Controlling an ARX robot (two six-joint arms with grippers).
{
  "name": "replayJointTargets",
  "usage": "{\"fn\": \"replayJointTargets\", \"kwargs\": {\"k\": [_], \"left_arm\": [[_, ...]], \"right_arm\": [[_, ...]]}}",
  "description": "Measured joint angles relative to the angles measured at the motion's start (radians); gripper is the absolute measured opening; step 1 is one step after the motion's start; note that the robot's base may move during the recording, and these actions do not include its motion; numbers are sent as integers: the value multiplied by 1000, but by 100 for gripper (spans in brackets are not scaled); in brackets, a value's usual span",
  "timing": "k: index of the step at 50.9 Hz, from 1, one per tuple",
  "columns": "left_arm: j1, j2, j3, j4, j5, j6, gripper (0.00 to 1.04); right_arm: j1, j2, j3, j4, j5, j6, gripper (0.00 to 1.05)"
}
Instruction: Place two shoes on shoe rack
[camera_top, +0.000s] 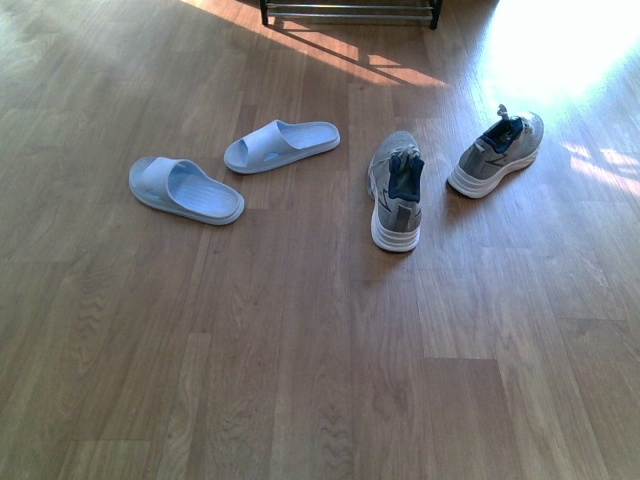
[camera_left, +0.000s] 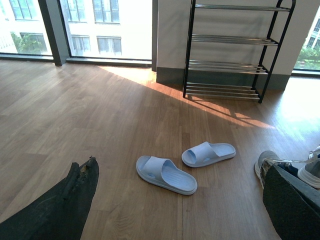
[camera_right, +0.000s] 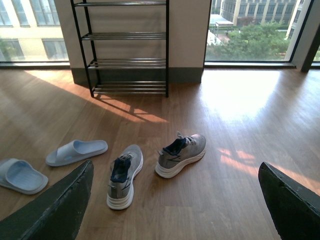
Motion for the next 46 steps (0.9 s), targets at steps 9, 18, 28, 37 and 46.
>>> {"fn": "replayJointTargets", "kwargs": {"k": [9, 18, 28, 37, 46], "left_arm": [[0, 0, 0, 0, 0, 0, 95], [0, 0, 0, 0, 0, 0, 95], [0, 0, 0, 0, 0, 0, 95], [0, 0, 0, 0, 0, 0, 95], [0, 0, 0, 0, 0, 0, 95]], "right_arm": [[0, 0, 0, 0, 0, 0, 96], [0, 0, 0, 0, 0, 0, 96], [0, 0, 0, 0, 0, 0, 96], [0, 0, 0, 0, 0, 0, 96], [0, 0, 0, 0, 0, 0, 96]]}}
